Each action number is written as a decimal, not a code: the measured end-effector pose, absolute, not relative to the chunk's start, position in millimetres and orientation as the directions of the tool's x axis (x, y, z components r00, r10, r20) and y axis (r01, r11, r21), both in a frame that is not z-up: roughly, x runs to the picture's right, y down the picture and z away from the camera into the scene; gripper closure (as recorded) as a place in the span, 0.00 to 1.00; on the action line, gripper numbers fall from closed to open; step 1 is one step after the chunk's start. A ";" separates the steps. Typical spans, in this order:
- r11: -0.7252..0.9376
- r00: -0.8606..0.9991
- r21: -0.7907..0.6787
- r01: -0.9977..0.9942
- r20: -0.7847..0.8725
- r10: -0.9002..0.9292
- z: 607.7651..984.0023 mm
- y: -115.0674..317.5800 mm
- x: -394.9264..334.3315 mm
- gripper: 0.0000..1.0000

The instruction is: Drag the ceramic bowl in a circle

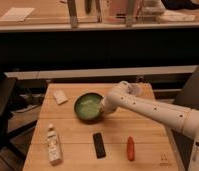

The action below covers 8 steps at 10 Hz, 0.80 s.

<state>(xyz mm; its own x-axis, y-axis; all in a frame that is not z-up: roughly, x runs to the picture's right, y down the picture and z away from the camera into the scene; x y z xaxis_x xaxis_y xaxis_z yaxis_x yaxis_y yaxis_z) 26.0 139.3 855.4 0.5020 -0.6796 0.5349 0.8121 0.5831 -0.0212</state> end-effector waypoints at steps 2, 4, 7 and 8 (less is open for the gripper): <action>0.582 0.497 -0.015 0.813 0.539 -0.680 855.1 139.1 20.4 1.00; 0.580 0.494 -0.012 0.814 0.538 -0.683 855.1 138.2 22.3 1.00; 0.576 0.486 -0.004 0.818 0.542 -0.686 854.0 137.3 22.1 1.00; 0.577 0.487 -0.004 0.817 0.541 -0.685 854.2 137.6 24.8 1.00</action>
